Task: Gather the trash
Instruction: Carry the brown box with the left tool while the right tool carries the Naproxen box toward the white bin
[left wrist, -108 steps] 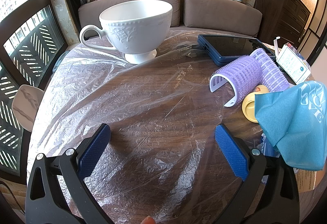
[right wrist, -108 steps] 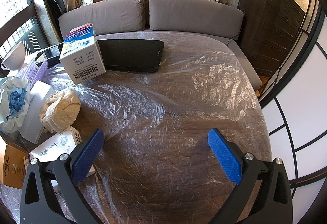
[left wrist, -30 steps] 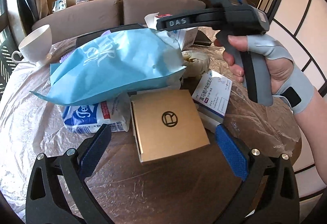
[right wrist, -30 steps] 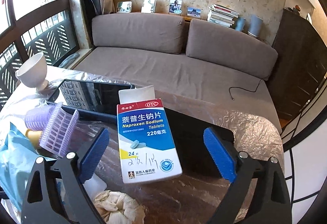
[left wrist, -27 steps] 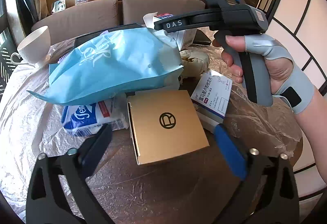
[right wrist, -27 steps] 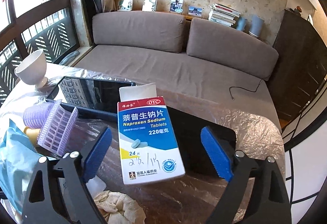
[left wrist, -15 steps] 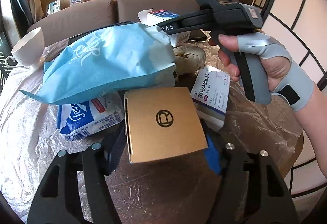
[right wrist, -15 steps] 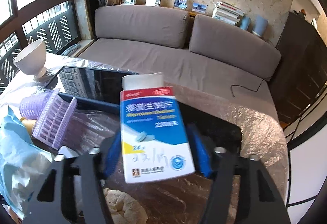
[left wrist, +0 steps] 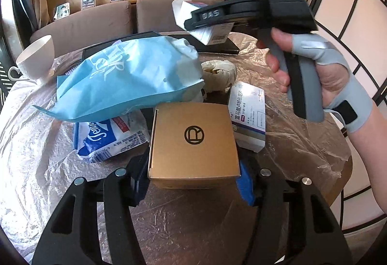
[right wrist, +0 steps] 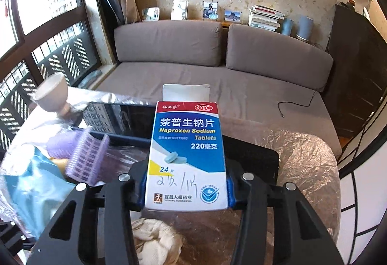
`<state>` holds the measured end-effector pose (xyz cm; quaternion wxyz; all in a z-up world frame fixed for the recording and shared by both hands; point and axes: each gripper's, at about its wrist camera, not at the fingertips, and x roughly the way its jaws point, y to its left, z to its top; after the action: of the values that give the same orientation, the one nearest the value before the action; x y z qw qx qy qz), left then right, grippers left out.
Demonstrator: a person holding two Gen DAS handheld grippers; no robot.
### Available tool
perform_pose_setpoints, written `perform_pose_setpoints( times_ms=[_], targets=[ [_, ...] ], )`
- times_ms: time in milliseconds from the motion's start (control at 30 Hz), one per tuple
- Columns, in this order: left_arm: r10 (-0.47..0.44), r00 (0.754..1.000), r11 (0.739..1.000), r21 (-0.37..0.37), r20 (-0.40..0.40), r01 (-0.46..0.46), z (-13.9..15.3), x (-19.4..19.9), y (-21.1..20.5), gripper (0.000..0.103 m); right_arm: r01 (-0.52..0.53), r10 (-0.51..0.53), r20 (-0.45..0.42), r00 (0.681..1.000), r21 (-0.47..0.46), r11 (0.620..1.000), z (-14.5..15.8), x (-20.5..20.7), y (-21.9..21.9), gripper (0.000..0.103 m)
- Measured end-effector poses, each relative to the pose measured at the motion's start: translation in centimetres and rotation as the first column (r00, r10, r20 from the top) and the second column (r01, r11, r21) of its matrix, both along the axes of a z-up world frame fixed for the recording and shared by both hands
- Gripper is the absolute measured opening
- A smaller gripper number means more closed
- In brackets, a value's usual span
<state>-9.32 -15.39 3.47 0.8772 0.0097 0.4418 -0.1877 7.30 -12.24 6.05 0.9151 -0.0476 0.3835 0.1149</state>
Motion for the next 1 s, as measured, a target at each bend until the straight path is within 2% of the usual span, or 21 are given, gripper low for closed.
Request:
perform_pose_setpoints(
  times_ms=[533, 1000],
  targets=[
    [0.036, 0.999, 0.999, 0.001, -0.002, -0.036, 0.8, -0.3, 2.8, 0.06, -0.004, 0.004, 0.031, 1.0, -0.01, 1.0, 2.2, -7.8, -0.7, 0.046],
    [0.063, 0.998, 0.998, -0.006, -0.003, -0.063, 1.5, -2.1, 4.4, 0.06, -0.014, 0.017, -0.053, 0.998, 0.06, 0.998, 1.4, -14.7, -1.0, 0.046]
  ],
)
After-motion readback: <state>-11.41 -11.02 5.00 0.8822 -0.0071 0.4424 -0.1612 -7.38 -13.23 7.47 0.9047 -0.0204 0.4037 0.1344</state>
